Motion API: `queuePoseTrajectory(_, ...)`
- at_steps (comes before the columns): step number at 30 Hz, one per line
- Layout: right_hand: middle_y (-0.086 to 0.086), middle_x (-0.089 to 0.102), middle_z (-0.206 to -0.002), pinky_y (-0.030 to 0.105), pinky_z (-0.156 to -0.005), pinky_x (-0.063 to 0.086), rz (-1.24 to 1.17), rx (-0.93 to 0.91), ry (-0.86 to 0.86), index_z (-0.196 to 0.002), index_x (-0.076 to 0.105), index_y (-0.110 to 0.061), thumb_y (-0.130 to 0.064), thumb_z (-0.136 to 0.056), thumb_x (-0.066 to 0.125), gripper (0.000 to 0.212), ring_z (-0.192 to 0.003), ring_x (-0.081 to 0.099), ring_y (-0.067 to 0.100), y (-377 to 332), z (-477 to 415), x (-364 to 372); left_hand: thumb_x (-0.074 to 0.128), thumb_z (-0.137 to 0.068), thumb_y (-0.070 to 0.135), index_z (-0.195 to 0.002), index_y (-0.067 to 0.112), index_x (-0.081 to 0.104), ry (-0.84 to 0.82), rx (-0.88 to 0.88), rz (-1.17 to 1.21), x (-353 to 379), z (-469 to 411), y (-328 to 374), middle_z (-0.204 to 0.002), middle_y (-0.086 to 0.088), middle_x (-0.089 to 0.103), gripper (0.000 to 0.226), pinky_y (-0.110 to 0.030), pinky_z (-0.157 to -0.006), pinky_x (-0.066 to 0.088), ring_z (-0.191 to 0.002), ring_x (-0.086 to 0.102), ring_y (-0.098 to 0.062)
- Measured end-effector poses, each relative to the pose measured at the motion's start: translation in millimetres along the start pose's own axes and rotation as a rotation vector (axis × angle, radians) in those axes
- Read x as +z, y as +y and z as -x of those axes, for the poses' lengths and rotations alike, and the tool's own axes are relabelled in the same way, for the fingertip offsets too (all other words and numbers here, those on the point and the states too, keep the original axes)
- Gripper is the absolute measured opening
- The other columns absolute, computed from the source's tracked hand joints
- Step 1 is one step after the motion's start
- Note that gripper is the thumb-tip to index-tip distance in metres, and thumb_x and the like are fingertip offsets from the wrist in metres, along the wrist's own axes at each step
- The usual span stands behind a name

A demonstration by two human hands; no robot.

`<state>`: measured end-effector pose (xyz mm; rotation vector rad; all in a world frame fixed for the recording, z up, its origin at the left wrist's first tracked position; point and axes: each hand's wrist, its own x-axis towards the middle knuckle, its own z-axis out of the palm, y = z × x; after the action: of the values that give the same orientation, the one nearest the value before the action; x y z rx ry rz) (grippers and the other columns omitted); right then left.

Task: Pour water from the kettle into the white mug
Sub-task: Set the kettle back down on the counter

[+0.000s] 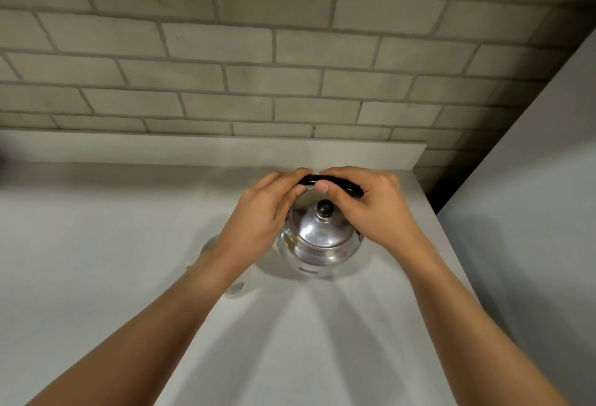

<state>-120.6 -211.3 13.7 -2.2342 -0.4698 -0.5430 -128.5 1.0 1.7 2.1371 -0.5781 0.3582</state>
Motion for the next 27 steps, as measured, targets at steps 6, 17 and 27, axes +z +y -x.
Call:
queuePoseTrajectory(6, -0.009, 0.057, -0.118, 0.016, -0.094, 0.036, 0.086, 0.123, -0.109, -0.145, 0.059, -0.028, -0.051, -0.104, 0.046, 0.048, -0.113, 0.051, 0.013, 55.5, -26.4, 16.3, 0.052, -0.108, 0.019, -0.136, 0.016, 0.064, 0.048, -0.024, -0.127, 4.1, -46.2, -34.5, -0.110, -0.005, 0.068, 0.031, -0.016, -0.091, 0.047, -0.098, 0.061, -0.014)
queuePoseTrajectory(17, -0.013, 0.063, -0.110, 0.009, -0.075, 0.039, 0.008, 0.268, -0.240, -0.142, 0.053, -0.024, -0.041, -0.111, 0.036, 0.039, -0.095, 0.057, 0.008, 142.4, -108.9, 77.7, 0.049, -0.108, 0.023, -0.129, 0.033, 0.064, 0.033, -0.262, -0.003, 33.8, -133.1, -136.1, -0.106, 0.001, 0.064, 0.028, -0.049, -0.077, 0.063, -0.092, 0.067, -0.019)
queuePoseTrajectory(27, -0.002, 0.068, -0.126, 0.015, -0.084, 0.041, -0.041, 0.268, -0.274, -0.141, 0.055, -0.023, -0.041, -0.111, 0.039, 0.038, -0.108, 0.059, 0.012, 153.4, -109.7, 71.9, 0.052, -0.108, 0.023, -0.133, 0.031, 0.064, 0.028, -0.281, 0.046, 40.2, -135.4, -133.8, -0.113, 0.005, 0.064, 0.029, -0.048, -0.074, 0.064, -0.092, 0.068, -0.018)
